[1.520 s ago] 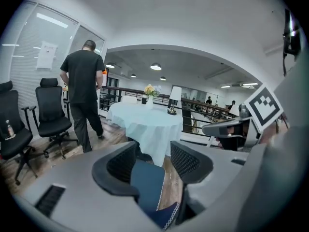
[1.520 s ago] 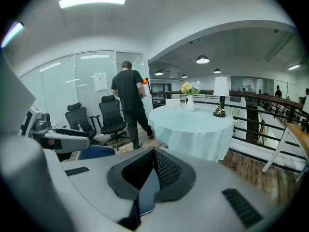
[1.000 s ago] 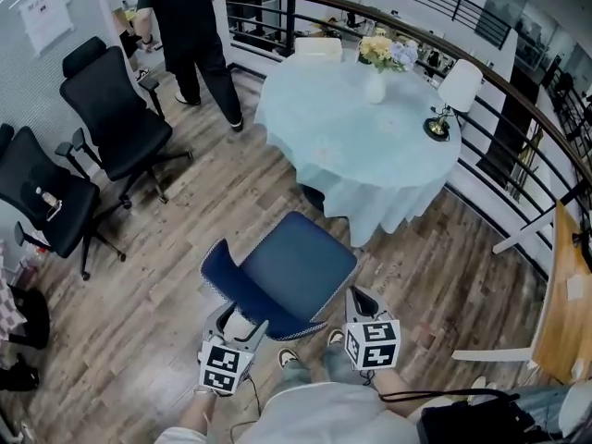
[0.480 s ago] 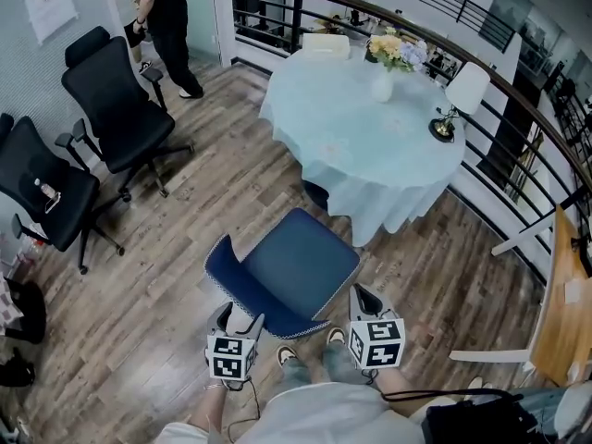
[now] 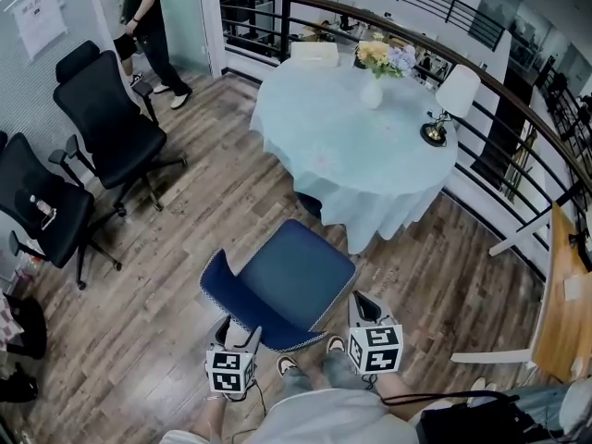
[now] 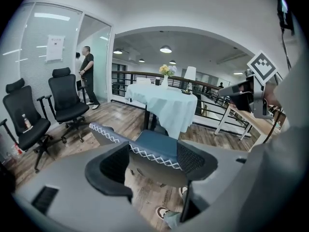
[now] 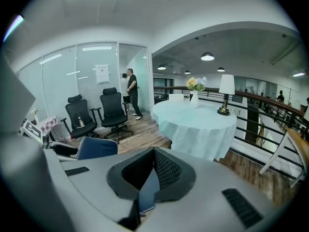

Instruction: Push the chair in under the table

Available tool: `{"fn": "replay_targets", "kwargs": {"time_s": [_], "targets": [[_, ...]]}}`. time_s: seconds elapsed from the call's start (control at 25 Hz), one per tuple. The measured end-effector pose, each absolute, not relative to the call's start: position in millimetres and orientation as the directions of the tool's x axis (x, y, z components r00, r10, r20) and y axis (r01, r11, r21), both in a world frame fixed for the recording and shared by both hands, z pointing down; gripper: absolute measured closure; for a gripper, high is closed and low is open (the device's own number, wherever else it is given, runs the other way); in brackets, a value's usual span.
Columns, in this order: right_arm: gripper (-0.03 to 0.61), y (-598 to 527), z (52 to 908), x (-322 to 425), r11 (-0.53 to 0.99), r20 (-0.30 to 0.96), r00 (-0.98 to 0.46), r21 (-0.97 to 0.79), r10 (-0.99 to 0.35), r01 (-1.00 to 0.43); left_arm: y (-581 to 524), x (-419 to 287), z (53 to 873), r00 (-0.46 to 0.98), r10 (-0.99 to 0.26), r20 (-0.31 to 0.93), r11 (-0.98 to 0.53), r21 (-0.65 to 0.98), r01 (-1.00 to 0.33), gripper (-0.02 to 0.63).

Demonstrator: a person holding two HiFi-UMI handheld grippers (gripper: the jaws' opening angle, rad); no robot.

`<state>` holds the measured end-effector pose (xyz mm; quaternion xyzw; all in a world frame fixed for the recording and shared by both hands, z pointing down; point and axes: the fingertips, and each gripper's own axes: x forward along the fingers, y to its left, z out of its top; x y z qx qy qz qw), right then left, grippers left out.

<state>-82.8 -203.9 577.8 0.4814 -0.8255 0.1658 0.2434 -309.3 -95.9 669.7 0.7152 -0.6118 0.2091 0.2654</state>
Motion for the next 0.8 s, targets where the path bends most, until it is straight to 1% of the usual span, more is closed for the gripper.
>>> {"fn": "replay_targets", "kwargs": {"time_s": [0.24, 0.56, 0.72, 0.8], "targets": [[0.561, -214, 574, -86, 0.486, 0.556, -0.424, -0.04, -0.715, -0.873, -98, -307, 667, 0.141, -0.761, 0.634, -0.083, 0.119, -0.989, 0.308], [0.561, -225, 573, -79, 0.474, 0.552, -0.414, -0.039, -0.724, -0.88, -103, -309, 668, 0.026, -0.791, 0.611, 0.045, 0.101, -0.994, 0.313], [0.561, -230, 573, -76, 0.467, 0.551, -0.409, -0.041, -0.727, -0.884, -106, -309, 667, 0.044, -0.784, 0.619, 0.042, 0.123, -0.991, 0.347], [0.561, -232, 573, -76, 0.467, 0.552, -0.41, -0.041, -0.726, -0.883, -113, -303, 666, 0.065, -0.783, 0.619, 0.021, 0.13, -0.991, 0.348]]}}
